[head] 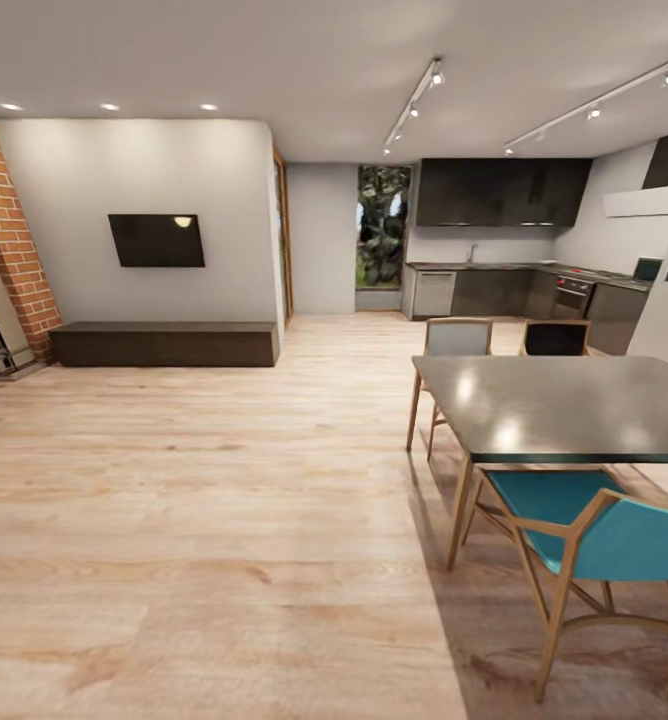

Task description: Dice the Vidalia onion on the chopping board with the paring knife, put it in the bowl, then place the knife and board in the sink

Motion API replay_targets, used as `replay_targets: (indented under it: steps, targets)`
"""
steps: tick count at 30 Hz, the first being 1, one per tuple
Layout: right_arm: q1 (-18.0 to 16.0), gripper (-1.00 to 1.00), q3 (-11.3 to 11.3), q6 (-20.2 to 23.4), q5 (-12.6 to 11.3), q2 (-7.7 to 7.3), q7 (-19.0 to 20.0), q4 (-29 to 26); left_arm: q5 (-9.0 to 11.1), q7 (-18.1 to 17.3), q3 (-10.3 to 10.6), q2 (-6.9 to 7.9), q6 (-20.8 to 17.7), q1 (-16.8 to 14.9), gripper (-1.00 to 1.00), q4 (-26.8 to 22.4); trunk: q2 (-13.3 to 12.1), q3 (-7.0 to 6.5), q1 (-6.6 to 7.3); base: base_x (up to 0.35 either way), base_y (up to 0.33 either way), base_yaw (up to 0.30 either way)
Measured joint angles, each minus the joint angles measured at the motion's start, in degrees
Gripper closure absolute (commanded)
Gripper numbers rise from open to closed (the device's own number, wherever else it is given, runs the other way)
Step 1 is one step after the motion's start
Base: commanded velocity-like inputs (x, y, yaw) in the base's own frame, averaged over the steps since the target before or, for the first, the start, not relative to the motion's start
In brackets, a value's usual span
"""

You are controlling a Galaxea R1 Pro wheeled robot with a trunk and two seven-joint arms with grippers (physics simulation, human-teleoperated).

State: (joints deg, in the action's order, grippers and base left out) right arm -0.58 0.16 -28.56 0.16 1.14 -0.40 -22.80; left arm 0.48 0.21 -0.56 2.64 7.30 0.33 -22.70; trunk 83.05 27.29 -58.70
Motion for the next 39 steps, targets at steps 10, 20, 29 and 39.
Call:
replay_targets:
  steps: [10,20,29,39]
  targets:
    - [0.0,-1.0,0.0,0.0,0.0,0.0,0.0,0.0,0.0,0.0,0.0,0.0,0.0,0.0,-1.0,0.0,0.0,0.0,0.0,0.237,0.202,0.0]
    - [0.0,-1.0,0.0,0.0,0.0,0.0,0.0,0.0,0.0,0.0,0.0,0.0,0.0,0.0,-1.0,0.0,0.0,0.0,0.0,0.241,0.189,0.0]
    - [0.0,-1.0,0.0,0.0,0.0,0.0,0.0,0.0,0.0,0.0,0.0,-0.07,0.0,0.0,-1.0,0.0,0.0,0.0,0.0,0.25,0.124,0.0]
    - [0.0,-1.0,0.1,0.0,0.0,0.0,0.0,0.0,0.0,0.0,0.0,-0.09,0.0,0.0,-1.0,0.7,0.0,0.0,0.0,0.251,0.105,0.0]
